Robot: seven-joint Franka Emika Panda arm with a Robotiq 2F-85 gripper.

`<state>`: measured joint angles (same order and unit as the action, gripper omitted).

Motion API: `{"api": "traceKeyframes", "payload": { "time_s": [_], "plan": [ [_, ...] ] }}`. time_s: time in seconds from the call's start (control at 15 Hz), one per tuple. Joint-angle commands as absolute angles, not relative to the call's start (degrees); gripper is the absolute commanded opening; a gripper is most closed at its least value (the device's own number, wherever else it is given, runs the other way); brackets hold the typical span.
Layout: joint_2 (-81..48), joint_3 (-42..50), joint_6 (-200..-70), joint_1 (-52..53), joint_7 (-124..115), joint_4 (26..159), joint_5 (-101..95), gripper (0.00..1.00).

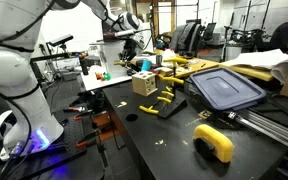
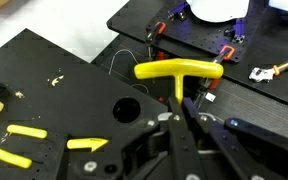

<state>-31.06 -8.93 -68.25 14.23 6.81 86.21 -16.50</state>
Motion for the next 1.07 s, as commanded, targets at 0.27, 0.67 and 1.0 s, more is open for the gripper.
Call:
{"api": "traceKeyframes", "payload": {
  "time_s": [0.27,0.67,1.0],
  "plan": [
    [-33.96,-8.89,-65.69,15.60,8.32,83.10,-21.89,0.02],
    [-33.55,-8.71,-66.04,15.63,7.74,82.22,-24.60,0.02],
    [-35.74,-8.42,-65.98,15.95,7.27,81.03,-25.92,0.02]
  ]
}}
